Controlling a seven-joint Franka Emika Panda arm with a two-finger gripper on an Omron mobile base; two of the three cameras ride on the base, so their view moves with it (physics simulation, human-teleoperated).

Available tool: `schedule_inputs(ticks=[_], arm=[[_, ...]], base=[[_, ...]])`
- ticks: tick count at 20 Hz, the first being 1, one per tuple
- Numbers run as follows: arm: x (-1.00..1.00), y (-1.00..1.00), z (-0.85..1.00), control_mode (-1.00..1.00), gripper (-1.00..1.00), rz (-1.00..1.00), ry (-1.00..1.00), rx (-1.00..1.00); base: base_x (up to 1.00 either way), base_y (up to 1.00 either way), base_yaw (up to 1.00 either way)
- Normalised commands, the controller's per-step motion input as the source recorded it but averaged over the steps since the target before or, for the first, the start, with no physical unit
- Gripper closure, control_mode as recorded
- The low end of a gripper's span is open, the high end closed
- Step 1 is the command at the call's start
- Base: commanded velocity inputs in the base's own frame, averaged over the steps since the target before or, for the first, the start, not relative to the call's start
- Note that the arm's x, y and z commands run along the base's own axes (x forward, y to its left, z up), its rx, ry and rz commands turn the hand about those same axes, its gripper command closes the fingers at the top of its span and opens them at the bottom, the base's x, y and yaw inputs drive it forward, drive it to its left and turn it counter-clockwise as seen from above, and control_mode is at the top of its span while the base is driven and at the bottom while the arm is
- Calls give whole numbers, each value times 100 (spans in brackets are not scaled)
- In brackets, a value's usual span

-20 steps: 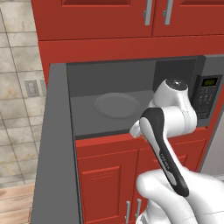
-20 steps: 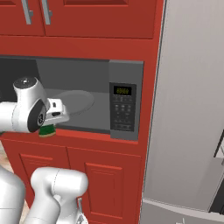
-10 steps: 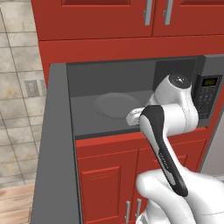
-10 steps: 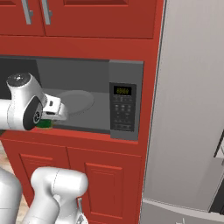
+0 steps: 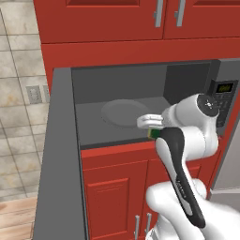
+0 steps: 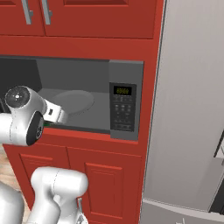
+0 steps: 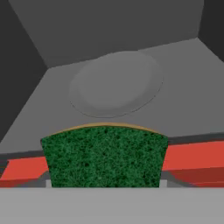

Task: Place the sponge inside the microwave to prepare for sanitizing.

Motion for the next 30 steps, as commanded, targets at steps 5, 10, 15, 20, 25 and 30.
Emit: schedule_inputs(ticks=[5, 10, 15, 20, 25, 30], arm=[[23, 3, 19, -100, 100, -8, -19, 3], [32, 5, 27, -100, 100, -7, -7, 0], [21, 1, 15, -100, 100, -2, -1, 0], [11, 1, -10, -100, 100, 0, -17, 0], [21, 4, -1, -100, 100, 0, -5, 0], [34, 15, 0, -100, 100, 0, 0, 0]], base=[[0, 0, 0], [0, 0, 0], [0, 0, 0], [0, 0, 0], [0, 0, 0], [0, 0, 0]])
